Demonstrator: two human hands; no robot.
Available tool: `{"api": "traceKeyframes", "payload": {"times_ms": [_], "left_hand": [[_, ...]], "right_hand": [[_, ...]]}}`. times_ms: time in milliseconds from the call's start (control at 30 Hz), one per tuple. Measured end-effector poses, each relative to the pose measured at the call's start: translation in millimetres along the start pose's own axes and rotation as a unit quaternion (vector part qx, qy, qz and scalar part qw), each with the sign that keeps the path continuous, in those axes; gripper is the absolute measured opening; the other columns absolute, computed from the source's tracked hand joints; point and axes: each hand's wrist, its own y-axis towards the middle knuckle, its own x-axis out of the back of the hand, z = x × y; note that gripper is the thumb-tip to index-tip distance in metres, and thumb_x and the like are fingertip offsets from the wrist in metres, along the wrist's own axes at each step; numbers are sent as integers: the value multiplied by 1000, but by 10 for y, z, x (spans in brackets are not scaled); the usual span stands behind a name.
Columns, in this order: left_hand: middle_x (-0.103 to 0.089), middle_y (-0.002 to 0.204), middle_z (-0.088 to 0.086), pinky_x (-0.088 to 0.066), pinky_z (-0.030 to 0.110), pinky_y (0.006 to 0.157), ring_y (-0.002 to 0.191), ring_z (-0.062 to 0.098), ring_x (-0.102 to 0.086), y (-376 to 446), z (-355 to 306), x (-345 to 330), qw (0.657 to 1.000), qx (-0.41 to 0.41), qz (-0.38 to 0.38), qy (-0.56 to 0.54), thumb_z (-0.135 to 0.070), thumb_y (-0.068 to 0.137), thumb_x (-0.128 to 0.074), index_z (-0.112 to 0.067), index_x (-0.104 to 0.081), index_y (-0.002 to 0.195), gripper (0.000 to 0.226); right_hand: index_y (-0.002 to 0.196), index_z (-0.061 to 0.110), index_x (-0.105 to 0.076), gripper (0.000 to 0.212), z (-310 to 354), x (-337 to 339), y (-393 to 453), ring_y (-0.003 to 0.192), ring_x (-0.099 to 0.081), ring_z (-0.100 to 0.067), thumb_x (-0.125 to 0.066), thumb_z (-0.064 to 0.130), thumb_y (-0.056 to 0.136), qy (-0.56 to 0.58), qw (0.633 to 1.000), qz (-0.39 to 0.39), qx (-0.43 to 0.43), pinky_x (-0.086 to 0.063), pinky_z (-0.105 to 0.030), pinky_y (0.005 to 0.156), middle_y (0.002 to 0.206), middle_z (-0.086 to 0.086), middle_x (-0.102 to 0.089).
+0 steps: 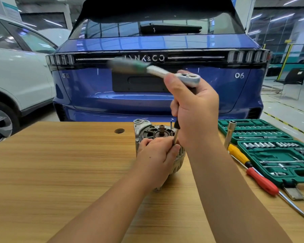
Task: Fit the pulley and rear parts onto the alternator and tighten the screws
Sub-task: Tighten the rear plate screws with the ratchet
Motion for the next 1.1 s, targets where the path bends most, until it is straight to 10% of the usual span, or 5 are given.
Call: {"api": "traceKeyframes", "payload": {"times_ms": [133,533,767,900,1100], "left_hand": [[-49,82,-28,-23,43,113,94,-2,-46,20,5,23,1000,1,4,5,-37,108,-31,-54,-44,87,29],[-53,82,-30,-41,49,104,80,-6,-47,-22,-28,26,999,22,10,-34,-38,108,-34,-57,-44,86,31],[-48,75,-26,-31,45,109,85,-7,-46,-5,5,-9,1000,2,-7,0,-36,107,-32,-53,-42,79,34],[-49,79,-31,-26,43,109,89,-6,-46,3,21,-25,1000,-22,-9,19,-43,102,-23,-50,-45,87,27],[-50,89,-30,-22,40,112,98,-4,-46,31,63,0,1000,-10,0,10,-36,107,-32,-55,-43,91,27]], "right_hand": [[99,15,-64,2,31,70,76,50,-41,-11,-65,15,97,42,998,-4,-52,-38,-25,49,62,1,-51],[124,26,-59,51,-32,29,-4,60,-20,-39,-35,-7,93,111,983,145,10,-26,-37,48,79,-30,-38],[127,15,-55,39,29,46,-24,62,-46,-18,-58,29,91,64,993,98,-23,-41,-32,58,78,-9,-55],[89,10,-64,15,10,31,10,48,-38,-10,-71,24,92,-21,1000,-17,5,-35,-23,44,57,5,-47],[106,18,-60,15,28,108,34,57,-48,-16,-64,11,94,86,992,89,-27,-43,-26,54,71,1,-54]]}}
